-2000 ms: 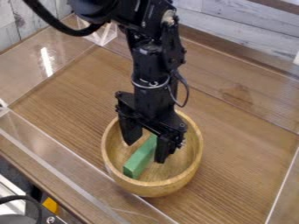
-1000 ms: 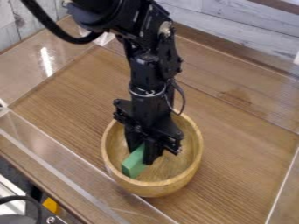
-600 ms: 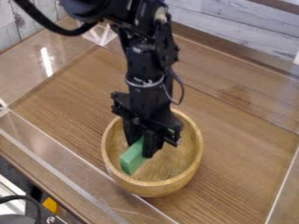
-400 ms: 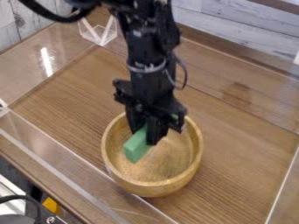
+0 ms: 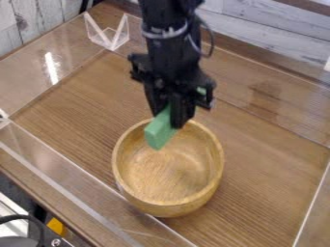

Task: Remove the green block from inside the brown bowl and put it on the table

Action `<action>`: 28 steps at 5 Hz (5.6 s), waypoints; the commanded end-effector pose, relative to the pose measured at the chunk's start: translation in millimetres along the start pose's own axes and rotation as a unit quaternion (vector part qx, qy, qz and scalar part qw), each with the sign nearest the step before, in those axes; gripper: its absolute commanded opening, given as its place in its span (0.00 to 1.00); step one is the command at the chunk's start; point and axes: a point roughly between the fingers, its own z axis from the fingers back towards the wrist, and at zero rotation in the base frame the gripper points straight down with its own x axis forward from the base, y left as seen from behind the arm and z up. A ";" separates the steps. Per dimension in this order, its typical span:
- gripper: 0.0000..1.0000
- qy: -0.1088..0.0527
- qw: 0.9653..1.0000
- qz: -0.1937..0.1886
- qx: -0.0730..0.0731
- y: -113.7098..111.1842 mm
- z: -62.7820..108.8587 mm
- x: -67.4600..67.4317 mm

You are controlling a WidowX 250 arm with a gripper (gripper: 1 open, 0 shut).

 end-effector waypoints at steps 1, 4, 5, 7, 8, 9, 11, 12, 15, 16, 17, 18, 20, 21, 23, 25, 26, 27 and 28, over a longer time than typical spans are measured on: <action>0.00 -0.049 0.999 -0.005 0.002 2.2 25.1 16.1; 0.00 -0.080 0.997 -0.022 0.000 9.6 20.5 31.3; 0.00 -0.084 0.996 -0.024 -0.001 12.3 16.2 34.0; 0.00 -0.087 0.996 -0.025 -0.005 17.0 8.5 35.7; 0.00 -0.087 0.996 -0.025 -0.007 18.6 5.1 34.8; 0.00 -0.089 0.996 -0.028 -0.010 18.4 2.5 34.5; 0.00 -0.089 0.996 -0.030 -0.006 21.3 -8.6 48.3; 0.00 -0.092 0.995 -0.035 0.001 22.1 -17.2 62.3; 0.00 -0.086 0.994 -0.064 0.003 16.2 -37.5 72.0; 0.00 -0.083 0.994 -0.076 0.002 13.0 -42.2 70.4; 0.00 -0.083 0.993 -0.083 0.002 10.0 -46.8 70.1; 0.00 -0.083 0.992 -0.090 0.002 6.7 -50.8 69.8; 0.00 -0.081 0.990 -0.113 0.002 -1.9 -57.8 68.9; 0.00 -0.077 0.989 -0.129 0.002 -5.7 -61.5 67.0; 0.00 -0.066 0.984 -0.165 0.000 -13.2 -69.2 58.4; 0.00 -0.051 0.980 -0.194 -0.005 -18.6 -72.7 45.3; 0.00 -0.044 0.978 -0.204 -0.009 -21.6 -73.6 38.2; 0.00 -0.038 0.977 -0.210 -0.015 -24.3 -74.6 30.9; 0.00 -0.033 0.976 -0.213 -0.020 -26.7 -74.4 24.8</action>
